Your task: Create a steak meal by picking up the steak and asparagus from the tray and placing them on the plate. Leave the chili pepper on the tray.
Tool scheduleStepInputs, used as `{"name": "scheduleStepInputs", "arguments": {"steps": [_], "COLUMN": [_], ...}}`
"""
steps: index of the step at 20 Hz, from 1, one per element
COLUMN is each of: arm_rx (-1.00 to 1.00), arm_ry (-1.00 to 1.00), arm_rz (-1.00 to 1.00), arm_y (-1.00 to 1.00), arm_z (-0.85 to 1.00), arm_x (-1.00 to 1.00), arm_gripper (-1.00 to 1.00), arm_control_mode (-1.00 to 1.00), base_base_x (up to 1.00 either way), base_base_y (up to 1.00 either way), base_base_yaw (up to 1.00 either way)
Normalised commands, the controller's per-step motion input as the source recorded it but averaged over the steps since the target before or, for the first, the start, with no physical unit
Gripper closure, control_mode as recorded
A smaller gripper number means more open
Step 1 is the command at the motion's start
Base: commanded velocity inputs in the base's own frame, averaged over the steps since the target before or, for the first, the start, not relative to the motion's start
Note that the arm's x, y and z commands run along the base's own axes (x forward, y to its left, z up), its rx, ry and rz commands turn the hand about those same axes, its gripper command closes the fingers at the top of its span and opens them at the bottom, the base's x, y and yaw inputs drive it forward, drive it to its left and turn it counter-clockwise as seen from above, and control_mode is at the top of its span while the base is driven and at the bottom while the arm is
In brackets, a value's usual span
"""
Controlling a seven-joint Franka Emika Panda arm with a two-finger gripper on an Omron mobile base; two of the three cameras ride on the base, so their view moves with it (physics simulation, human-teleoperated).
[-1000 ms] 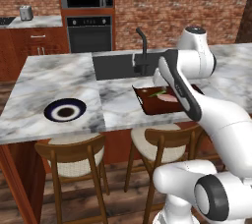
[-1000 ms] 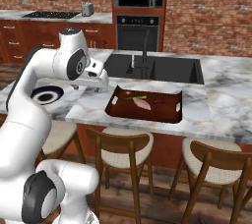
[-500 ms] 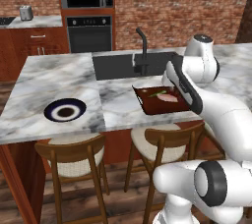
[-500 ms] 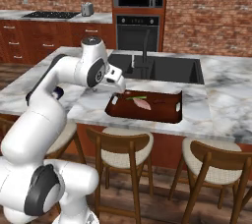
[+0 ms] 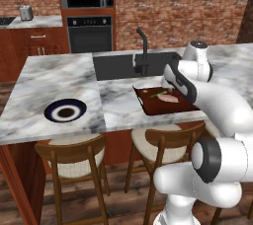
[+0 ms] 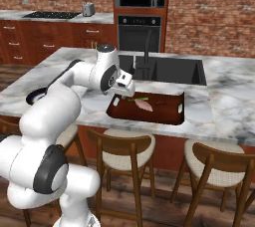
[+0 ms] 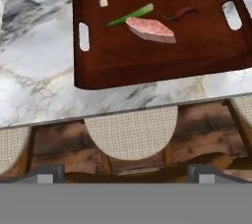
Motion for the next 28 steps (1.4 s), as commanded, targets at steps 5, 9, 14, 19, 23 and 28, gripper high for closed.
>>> {"name": "scheduleStepInputs", "arguments": {"steps": [5, 9, 14, 19, 23, 28], "arm_rx": [-0.08, -0.12, -0.08, -0.01, 0.0, 0.0], "arm_ry": [0.09, 0.07, 0.01, 0.0, 0.0, 0.0], "arm_rz": [0.04, 0.04, 0.01, 0.02, 0.07, 0.09], "arm_y": [-0.4, -0.49, -0.44, -0.15, -0.01, 0.0], "arm_z": [-0.51, -0.41, -0.26, -0.19, -0.18, -0.25], "arm_x": [0.38, 0.3, 0.26, 0.32, 0.41, 0.49], "arm_gripper": [-1.0, -1.0, -1.0, -1.0, -1.0, -1.0], "arm_control_mode": [-1.0, -1.0, -1.0, -1.0, -1.0, -1.0], "base_base_x": [0.0, 0.0, 0.0, 0.0, 0.0, 0.0], "base_base_y": [0.0, 0.0, 0.0, 0.0, 0.0, 0.0], "base_base_yaw": [0.0, 0.0, 0.0, 0.0, 0.0, 0.0]}}
